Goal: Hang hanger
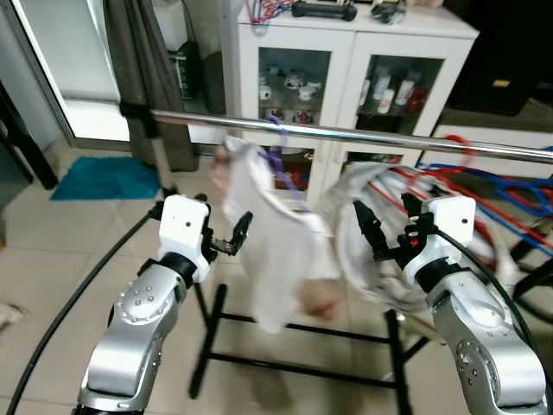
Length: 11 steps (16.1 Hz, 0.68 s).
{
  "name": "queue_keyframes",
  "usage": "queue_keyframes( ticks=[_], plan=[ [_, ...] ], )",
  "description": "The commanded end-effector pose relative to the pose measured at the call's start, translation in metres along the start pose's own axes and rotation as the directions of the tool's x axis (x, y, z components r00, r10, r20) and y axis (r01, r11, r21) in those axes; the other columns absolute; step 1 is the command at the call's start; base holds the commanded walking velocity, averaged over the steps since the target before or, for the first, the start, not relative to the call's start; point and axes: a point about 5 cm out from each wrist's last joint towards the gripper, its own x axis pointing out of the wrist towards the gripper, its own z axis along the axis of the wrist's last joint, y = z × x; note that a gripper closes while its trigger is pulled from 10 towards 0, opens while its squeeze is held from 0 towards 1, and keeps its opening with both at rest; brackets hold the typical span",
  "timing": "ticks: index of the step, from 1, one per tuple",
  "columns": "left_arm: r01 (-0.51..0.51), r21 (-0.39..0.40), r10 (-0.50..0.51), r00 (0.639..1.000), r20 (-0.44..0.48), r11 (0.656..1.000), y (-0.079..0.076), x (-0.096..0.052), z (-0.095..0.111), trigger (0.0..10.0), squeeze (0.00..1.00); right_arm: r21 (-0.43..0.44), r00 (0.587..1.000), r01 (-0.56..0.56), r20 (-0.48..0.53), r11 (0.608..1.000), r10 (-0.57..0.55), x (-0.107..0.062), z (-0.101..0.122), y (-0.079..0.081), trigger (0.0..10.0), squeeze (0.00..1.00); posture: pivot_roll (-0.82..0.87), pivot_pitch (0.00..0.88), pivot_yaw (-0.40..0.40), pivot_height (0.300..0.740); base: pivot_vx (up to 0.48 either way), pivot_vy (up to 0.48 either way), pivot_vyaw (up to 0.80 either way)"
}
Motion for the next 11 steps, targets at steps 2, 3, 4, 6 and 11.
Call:
queue_keyframes(
  ticks=[2, 3, 4, 6, 11],
  plan=[
    [0.034, 0.015, -0.034, 0.999, 0.002, 0.999, -0.007, 0.001, 0.001, 10.0, 1.00, -0.011, 0.999, 0.018, 0.032, 1.000, -0.018, -0.003, 0.004, -0.008, 10.0, 1.00, 0.13, 0.000, 0.006, 0.740, 0.000, -0.367, 0.00],
    [0.037, 0.014, -0.037, 0.999, 0.001, 0.999, -0.007, 0.000, 0.001, 10.0, 1.00, -0.009, 0.999, 0.004, 0.038, 1.000, -0.004, -0.004, 0.005, -0.008, 10.0, 1.00, 0.13, 0.000, 0.007, 0.740, 0.000, -0.352, 0.00],
    [0.046, 0.019, -0.046, 0.999, 0.000, 0.999, -0.008, 0.000, 0.001, 10.0, 1.00, -0.007, 0.999, -0.006, 0.043, 1.000, 0.007, -0.006, 0.007, -0.007, 10.0, 1.00, 0.13, 0.000, 0.007, 0.740, 0.000, -0.337, 0.00],
    [0.056, 0.019, -0.056, 0.998, 0.002, 0.998, -0.009, 0.000, 0.001, 10.0, 1.00, -0.025, 0.999, -0.017, 0.046, 1.000, 0.018, -0.006, 0.009, -0.008, 10.0, 1.00, 0.13, 0.000, 0.008, 0.740, 0.000, -0.169, 0.00],
    [0.158, 0.031, -0.159, 0.987, 0.006, 0.987, -0.016, -0.002, 0.002, 10.0, 1.00, -0.066, 1.000, -0.016, 0.001, 0.998, 0.016, 0.005, 0.011, -0.015, 10.0, 1.00, 0.13, 0.000, 0.014, 0.740, 0.000, 0.000, 0.00]
  ],
)
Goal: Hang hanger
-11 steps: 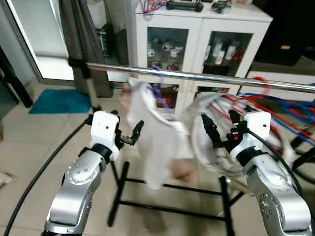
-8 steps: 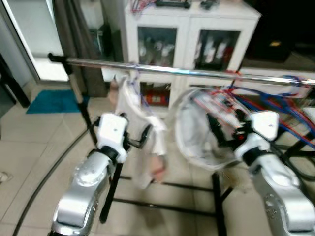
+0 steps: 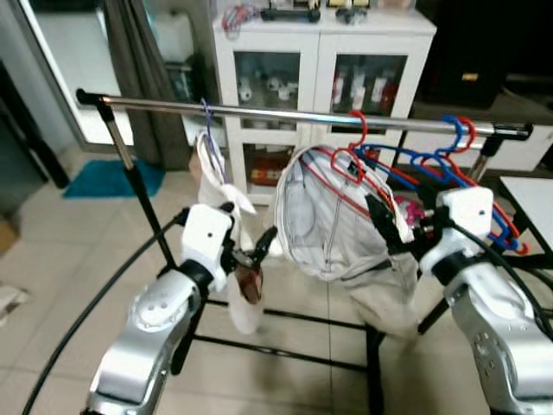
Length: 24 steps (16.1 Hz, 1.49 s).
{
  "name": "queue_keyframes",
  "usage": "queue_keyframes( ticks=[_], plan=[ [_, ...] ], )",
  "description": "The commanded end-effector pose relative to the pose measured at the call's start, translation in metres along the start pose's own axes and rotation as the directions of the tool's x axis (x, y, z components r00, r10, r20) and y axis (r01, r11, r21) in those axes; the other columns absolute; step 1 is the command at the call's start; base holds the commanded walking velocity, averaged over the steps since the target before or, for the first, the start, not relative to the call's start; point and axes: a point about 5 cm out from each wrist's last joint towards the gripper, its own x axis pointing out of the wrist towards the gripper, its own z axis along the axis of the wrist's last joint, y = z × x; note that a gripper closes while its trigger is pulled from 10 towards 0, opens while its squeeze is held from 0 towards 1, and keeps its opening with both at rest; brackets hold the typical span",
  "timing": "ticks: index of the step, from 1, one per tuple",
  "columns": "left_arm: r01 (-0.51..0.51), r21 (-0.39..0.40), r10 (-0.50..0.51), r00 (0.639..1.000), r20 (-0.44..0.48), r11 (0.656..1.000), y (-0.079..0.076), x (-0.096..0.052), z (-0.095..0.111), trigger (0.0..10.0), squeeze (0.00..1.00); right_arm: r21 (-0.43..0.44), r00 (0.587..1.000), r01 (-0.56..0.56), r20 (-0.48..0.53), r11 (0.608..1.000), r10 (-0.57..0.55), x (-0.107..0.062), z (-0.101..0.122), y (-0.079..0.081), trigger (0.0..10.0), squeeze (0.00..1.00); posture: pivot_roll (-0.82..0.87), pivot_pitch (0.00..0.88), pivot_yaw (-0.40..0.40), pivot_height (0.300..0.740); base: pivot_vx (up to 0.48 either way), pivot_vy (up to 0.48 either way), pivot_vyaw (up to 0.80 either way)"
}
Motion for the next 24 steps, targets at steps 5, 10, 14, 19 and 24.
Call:
queue_keyframes(
  ticks=[5, 10, 14, 19, 24],
  plan=[
    [-0.041, 0.030, 0.041, 0.999, -0.002, 0.999, 0.007, 0.001, 0.003, 10.0, 0.43, 0.018, 0.994, 0.076, -0.085, 0.997, -0.074, 0.013, -0.016, 0.006, 10.0, 1.00, 0.15, 0.000, 0.012, 0.740, 0.000, 0.000, 0.00],
    [0.060, 0.024, -0.061, 0.998, 0.024, 0.998, 0.000, 0.004, 0.009, 10.0, 0.40, 0.021, 0.995, 0.068, -0.071, 0.997, -0.066, 0.045, -0.016, 0.008, 10.0, 1.00, 0.14, 0.000, 0.029, 0.740, 0.000, 0.000, 0.00],
    [0.207, 0.040, -0.208, 0.978, 0.021, 0.978, -0.007, 0.000, 0.012, 10.0, 0.29, -0.007, 0.995, 0.000, -0.095, 1.000, 0.000, 0.098, -0.008, 0.001, 10.0, 0.00, 0.17, 0.000, 0.014, 0.740, 0.000, 0.000, 0.00],
    [0.312, 0.033, -0.310, 0.949, -0.057, 0.949, -0.014, -0.015, 0.001, 10.0, 0.15, -0.105, 0.993, 0.025, -0.111, 0.994, -0.036, 0.132, 0.005, -0.010, 10.0, 0.00, 0.20, 0.000, -0.007, 0.740, 0.000, 0.000, 0.00],
    [0.297, 0.033, -0.294, 0.953, -0.073, 0.954, -0.010, -0.021, 0.001, 10.0, 0.13, -0.085, 0.988, -0.117, -0.114, 0.990, 0.107, 0.139, 0.008, -0.008, 10.0, 0.00, 0.21, 0.000, -0.015, 0.740, 0.000, 0.000, 0.00]
  ],
)
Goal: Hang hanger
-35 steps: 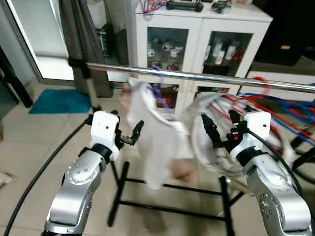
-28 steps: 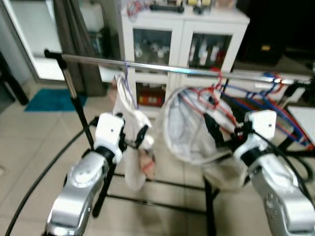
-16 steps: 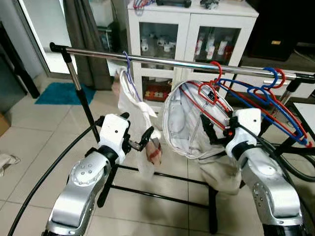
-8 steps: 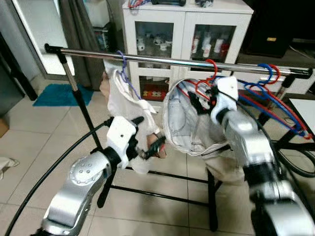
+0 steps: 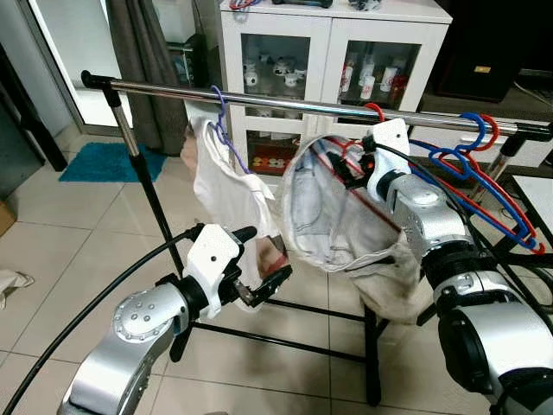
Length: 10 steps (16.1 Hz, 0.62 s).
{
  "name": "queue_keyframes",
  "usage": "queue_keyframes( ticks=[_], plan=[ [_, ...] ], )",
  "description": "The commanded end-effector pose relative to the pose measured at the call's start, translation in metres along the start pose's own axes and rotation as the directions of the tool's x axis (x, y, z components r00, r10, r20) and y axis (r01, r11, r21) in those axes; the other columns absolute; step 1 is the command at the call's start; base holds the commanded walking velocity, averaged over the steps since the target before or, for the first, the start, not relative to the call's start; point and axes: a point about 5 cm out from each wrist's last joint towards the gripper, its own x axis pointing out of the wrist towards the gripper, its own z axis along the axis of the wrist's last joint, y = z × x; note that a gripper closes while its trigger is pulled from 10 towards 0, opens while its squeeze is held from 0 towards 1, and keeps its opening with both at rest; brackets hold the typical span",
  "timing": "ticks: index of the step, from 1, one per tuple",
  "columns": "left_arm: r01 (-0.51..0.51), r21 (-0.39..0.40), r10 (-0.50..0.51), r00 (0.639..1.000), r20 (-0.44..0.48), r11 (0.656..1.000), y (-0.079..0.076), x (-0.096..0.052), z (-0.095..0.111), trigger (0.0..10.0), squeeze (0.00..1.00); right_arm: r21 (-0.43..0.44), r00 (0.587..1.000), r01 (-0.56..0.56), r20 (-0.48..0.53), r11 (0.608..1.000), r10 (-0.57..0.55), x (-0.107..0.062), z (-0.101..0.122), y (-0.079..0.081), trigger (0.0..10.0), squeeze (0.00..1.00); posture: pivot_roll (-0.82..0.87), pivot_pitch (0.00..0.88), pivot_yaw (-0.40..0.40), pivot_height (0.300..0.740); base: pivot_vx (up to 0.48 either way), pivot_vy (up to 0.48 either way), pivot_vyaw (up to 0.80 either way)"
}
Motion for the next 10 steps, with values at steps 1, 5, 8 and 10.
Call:
queue_keyframes(
  ticks=[1, 5, 8, 10],
  plan=[
    [-0.004, 0.008, 0.004, 1.000, 0.004, 1.000, 0.002, -0.003, 0.003, 10.0, 0.13, -0.011, 0.999, -0.031, 0.027, 0.999, 0.032, 0.001, 0.009, -0.002, 10.0, 0.00, 0.20, 0.000, -0.012, 0.740, 0.000, 0.000, 0.00],
    [0.008, 0.005, -0.008, 1.000, 0.003, 1.000, 0.000, 0.001, 0.004, 10.0, 0.13, 0.070, 0.996, -0.018, -0.082, 0.997, 0.024, 0.000, -0.008, -0.007, 4.0, 0.00, 0.19, 0.000, -0.005, 0.740, 0.000, 0.000, 0.00],
    [0.012, 0.009, -0.012, 1.000, -0.002, 1.000, 0.001, 0.000, 0.004, 10.0, 0.13, 0.144, 0.996, -0.019, -0.086, 0.989, 0.031, 0.001, -0.009, -0.008, 0.0, 0.00, 0.20, 0.000, -0.002, 0.740, 0.000, 0.000, 0.00],
    [0.013, 0.010, -0.012, 1.000, -0.006, 1.000, 0.002, 0.000, 0.004, 10.0, 0.13, 0.190, 0.993, 0.018, -0.118, 0.982, 0.005, 0.001, -0.009, -0.012, 1.1, 0.00, 0.20, 0.000, -0.001, 0.740, 0.000, 0.000, 0.00]
  ],
)
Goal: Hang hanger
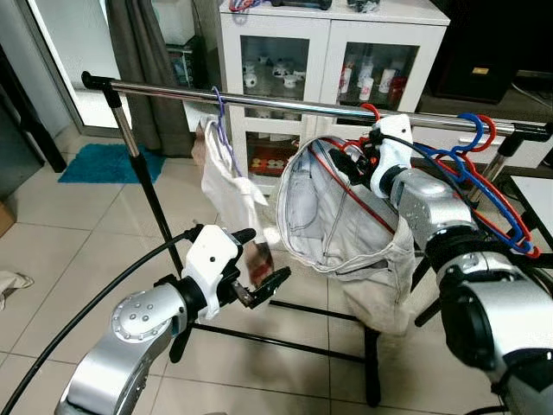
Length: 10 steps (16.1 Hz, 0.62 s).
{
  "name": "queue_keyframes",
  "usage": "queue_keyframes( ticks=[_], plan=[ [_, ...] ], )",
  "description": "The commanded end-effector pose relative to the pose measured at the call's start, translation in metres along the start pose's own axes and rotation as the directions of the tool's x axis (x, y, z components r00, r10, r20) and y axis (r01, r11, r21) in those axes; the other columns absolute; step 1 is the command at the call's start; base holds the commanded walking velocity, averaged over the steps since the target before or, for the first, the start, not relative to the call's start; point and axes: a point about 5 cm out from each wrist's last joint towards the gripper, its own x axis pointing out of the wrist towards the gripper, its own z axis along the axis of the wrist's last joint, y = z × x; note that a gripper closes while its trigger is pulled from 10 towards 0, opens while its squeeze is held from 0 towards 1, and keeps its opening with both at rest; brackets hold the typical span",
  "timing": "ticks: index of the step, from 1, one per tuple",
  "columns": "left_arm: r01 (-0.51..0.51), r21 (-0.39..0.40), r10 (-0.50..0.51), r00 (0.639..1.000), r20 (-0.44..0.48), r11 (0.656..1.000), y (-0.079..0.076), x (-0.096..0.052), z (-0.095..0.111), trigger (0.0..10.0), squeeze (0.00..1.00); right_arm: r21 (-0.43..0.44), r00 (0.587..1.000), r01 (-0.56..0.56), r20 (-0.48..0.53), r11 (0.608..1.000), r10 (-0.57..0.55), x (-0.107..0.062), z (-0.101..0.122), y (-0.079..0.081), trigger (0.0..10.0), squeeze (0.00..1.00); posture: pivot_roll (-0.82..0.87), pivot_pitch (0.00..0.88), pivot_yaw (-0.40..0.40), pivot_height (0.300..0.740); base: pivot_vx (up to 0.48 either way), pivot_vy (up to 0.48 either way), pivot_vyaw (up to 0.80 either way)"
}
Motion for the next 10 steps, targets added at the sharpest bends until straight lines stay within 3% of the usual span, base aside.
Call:
queue_keyframes(
  ticks=[1, 2, 3, 5, 6, 7, 8, 10],
  plan=[
    [0.007, 0.018, -0.007, 1.000, 0.003, 1.000, 0.002, 0.000, 0.004, 10.0, 0.13, 0.040, 0.998, 0.021, -0.068, 0.999, -0.018, -0.001, -0.012, -0.003, 3.8, 0.00, 0.20, 0.000, -0.001, 0.740, 0.000, 0.000, 0.00],
    [0.009, 0.019, -0.009, 1.000, -0.001, 1.000, 0.001, 0.000, 0.004, 10.0, 0.12, 0.042, 0.997, 0.027, -0.074, 0.999, -0.024, -0.001, -0.012, -0.004, 7.6, 0.00, 0.20, 0.000, -0.001, 0.740, 0.000, 0.000, 0.00],
    [0.012, 0.019, -0.012, 1.000, -0.004, 1.000, 0.001, 0.000, 0.003, 10.0, 0.13, 0.034, 0.997, 0.024, -0.069, 0.999, -0.022, -0.001, -0.011, -0.005, 10.0, 0.00, 0.21, 0.000, -0.002, 0.740, 0.000, 0.000, 0.00],
    [0.013, 0.019, -0.012, 1.000, -0.005, 1.000, 0.000, -0.001, 0.003, 10.0, 0.13, 0.029, 0.998, 0.035, -0.045, 0.999, -0.034, -0.003, -0.007, -0.010, 10.0, 0.00, 0.21, 0.000, -0.006, 0.740, 0.000, 0.000, 0.00],
    [0.011, 0.019, -0.011, 1.000, -0.006, 1.000, 0.000, -0.001, 0.003, 10.0, 0.13, 0.072, 1.000, 0.024, -0.020, 0.997, -0.023, -0.005, -0.005, -0.013, 10.0, 0.64, 0.21, 0.000, -0.009, 0.740, 0.000, 0.000, 0.00],
    [0.010, 0.018, -0.010, 1.000, -0.006, 1.000, 0.000, -0.001, 0.003, 10.0, 0.13, 0.097, 1.000, -0.012, 0.003, 0.995, 0.012, -0.006, -0.002, -0.014, 10.0, 1.00, 0.21, 0.000, -0.010, 0.740, 0.000, 0.000, 0.00],
    [0.010, 0.018, -0.010, 1.000, -0.006, 1.000, 0.000, -0.001, 0.003, 10.0, 0.13, 0.113, 0.999, -0.050, 0.015, 0.992, 0.048, -0.007, -0.001, -0.014, 10.0, 1.00, 0.21, 0.000, -0.010, 0.740, 0.000, 0.000, 0.00],
    [0.010, 0.018, -0.010, 1.000, -0.003, 1.000, 0.000, -0.002, 0.003, 10.0, 0.13, 0.060, 0.996, -0.091, 0.006, 0.994, 0.090, -0.011, -0.001, -0.017, 10.0, 1.00, 0.21, 0.001, -0.012, 0.740, 0.000, 0.000, 0.00]
  ],
)
